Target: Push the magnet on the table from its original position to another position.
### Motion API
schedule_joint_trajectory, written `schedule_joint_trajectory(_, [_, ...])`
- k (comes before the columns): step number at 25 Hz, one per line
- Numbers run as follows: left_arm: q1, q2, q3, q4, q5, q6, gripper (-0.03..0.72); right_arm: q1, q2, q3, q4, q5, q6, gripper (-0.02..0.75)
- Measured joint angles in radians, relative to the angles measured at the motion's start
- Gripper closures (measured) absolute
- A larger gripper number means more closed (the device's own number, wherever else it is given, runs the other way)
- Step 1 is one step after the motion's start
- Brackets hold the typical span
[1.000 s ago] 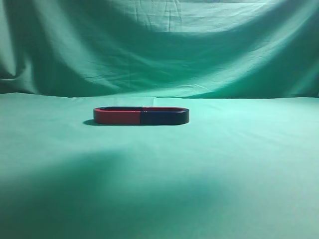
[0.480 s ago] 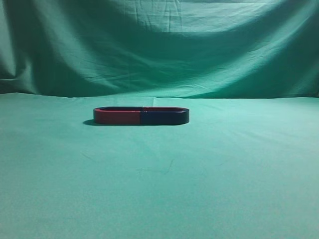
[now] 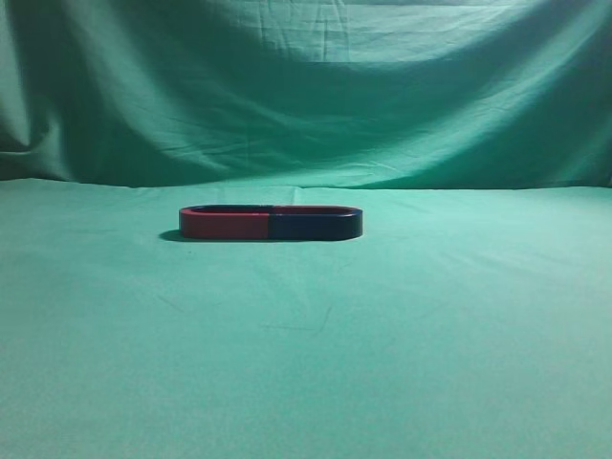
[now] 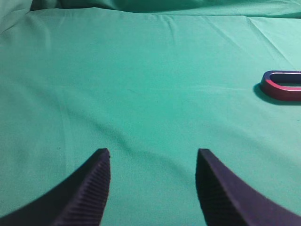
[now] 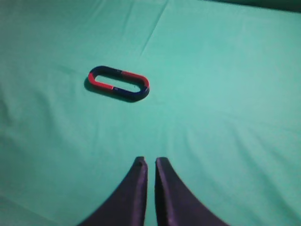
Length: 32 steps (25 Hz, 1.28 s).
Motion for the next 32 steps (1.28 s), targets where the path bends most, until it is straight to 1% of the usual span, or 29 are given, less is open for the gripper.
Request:
schedule_joint_trajectory(8, [0.0,0.0,0.0,0.0,0.0,0.0,0.316,0.0,-0.292,0.156,-0.021,-0.055,-0.028,0.248])
schedule_joint_trajectory(10, [0.0,0.0,0.0,0.0,0.0,0.0,0.316,0.0,-0.32,0.176,-0.027,-0.035,-0.028,0.248])
schedule_joint_trajectory(15, [0.0,0.0,0.0,0.0,0.0,0.0,0.316,0.0,-0.33,0.192,-0.048,0.075,-0.057,0.248])
schedule_joint_trajectory(19, [0.0,0.0,0.0,0.0,0.0,0.0,0.316,0.0,-0.331,0.221,-0.05,0.063,-0.067,0.248])
schedule_joint_trajectory(22, [0.0,0.0,0.0,0.0,0.0,0.0,0.316,0.0,-0.331,0.272,-0.05,-0.02,-0.078,0.248])
schedule_joint_trajectory(25, [0.0,0.0,0.0,0.0,0.0,0.0,0.316,-0.008,-0.351,0.386,-0.05,-0.187,-0.08,0.248])
schedule_joint_trajectory(28, [0.0,0.0,0.0,0.0,0.0,0.0,0.316,-0.055,-0.422,0.522,-0.05,-0.376,-0.08,0.248])
schedule_joint_trajectory(32, [0.0,0.0,0.0,0.0,0.0,0.0,0.316,-0.154,-0.558,0.707,-0.05,-0.608,-0.08,0.248])
